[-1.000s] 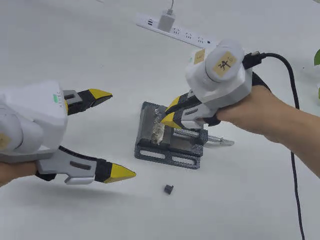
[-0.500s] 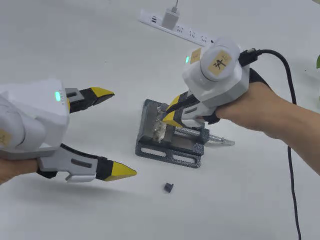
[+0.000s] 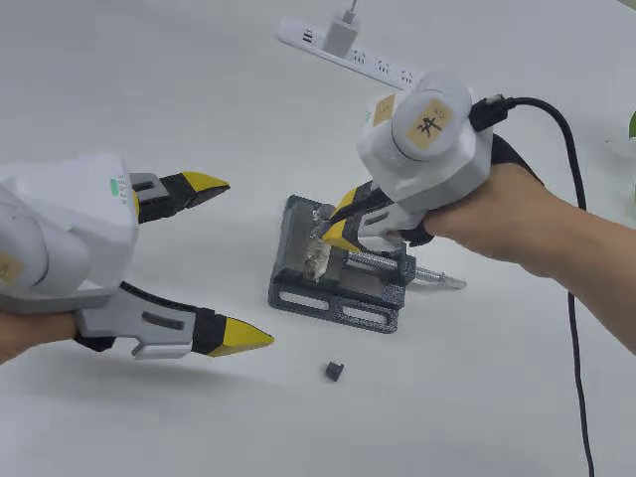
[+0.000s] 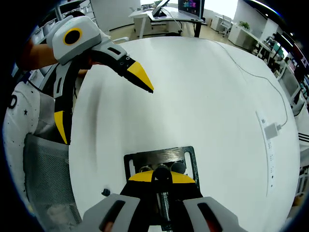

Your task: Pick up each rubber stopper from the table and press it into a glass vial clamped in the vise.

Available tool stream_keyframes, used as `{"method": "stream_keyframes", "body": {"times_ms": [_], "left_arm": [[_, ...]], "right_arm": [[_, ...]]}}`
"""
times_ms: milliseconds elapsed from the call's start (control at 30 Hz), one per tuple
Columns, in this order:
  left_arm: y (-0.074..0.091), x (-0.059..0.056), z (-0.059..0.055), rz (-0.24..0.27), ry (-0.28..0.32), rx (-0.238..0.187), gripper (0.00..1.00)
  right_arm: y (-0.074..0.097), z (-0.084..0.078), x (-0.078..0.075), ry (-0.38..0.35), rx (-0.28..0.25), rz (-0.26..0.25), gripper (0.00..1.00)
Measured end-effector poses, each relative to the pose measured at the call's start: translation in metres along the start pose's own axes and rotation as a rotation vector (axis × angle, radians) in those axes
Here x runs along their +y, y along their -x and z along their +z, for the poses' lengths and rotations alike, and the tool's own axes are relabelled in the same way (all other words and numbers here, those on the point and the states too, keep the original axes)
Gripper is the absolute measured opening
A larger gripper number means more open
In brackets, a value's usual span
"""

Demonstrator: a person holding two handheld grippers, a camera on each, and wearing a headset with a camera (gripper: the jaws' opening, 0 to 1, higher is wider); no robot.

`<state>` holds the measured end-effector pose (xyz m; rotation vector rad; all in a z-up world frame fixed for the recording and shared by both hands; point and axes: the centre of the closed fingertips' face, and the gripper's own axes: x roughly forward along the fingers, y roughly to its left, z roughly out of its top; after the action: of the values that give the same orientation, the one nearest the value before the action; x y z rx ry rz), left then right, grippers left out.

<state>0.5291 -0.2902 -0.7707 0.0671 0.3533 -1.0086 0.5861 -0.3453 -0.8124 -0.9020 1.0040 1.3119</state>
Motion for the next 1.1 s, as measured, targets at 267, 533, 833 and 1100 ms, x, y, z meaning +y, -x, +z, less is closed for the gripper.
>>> {"method": "stream_keyframes", "body": {"times_ms": [267, 533, 833, 1100], "left_arm": [[-0.0012, -0.0001, 0.0005, -0.003, -0.001, -0.001, 0.88], [0.0011, -0.0023, -0.0005, -0.006, 0.002, 0.004, 0.87], [0.0029, -0.0014, 0.0011, -0.003, 0.008, -0.004, 0.86], [0.0017, -0.0036, 0.001, -0.01, 0.006, -0.003, 0.86]], "right_arm": [[-0.0005, 0.0011, 0.001, 0.019, 0.02, -0.002, 0.06], [0.0003, 0.0022, 0.0057, 0.037, 0.004, -0.002, 0.07], [-0.0003, 0.0036, 0.0049, 0.023, -0.009, -0.004, 0.08], [0.0001, 0.004, 0.0072, 0.018, -0.013, -0.006, 0.09]]}}
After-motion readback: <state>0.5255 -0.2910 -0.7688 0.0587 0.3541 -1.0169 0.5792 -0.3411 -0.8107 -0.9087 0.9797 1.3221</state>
